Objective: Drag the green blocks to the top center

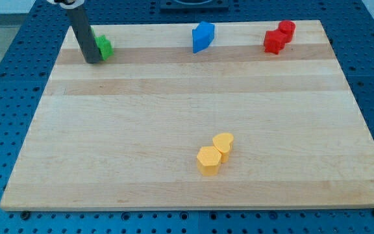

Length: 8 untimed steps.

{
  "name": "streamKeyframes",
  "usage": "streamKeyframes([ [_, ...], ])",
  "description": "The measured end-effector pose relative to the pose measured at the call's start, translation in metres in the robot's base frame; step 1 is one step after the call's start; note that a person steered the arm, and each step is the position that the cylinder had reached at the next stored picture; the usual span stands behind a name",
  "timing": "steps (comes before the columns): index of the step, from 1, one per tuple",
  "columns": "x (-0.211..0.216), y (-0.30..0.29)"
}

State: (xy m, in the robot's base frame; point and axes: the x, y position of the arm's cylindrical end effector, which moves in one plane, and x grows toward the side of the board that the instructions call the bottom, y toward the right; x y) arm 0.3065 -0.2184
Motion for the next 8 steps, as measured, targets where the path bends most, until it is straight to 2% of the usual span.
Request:
streamKeyframes([
  [3, 0.003, 0.000],
  [4, 0.036, -0.008],
  [5, 0.051, -0.082],
  [8, 0.051, -0.087],
])
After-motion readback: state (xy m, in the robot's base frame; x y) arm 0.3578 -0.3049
